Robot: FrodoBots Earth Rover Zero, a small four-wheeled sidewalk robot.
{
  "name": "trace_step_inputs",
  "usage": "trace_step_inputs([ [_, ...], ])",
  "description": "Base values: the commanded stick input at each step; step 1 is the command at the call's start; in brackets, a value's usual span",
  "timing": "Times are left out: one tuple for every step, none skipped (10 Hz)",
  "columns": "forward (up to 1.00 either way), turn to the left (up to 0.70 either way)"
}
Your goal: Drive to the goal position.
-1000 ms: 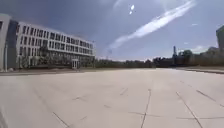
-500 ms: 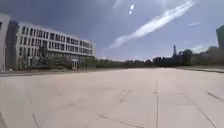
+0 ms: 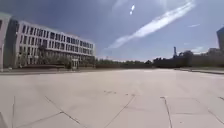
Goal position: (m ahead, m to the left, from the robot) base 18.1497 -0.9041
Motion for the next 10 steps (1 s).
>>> trace_step_inputs([
  [0.7, 0.02],
  [0.7, 0.01],
  [0.7, 0.01],
  [0.7, 0.01],
  [0.7, 0.02],
  [0.7, 0.01],
  [0.7, 0.02],
  [0.7, 0.02],
  [0.7, 0.01],
  [0.7, 0.01],
])
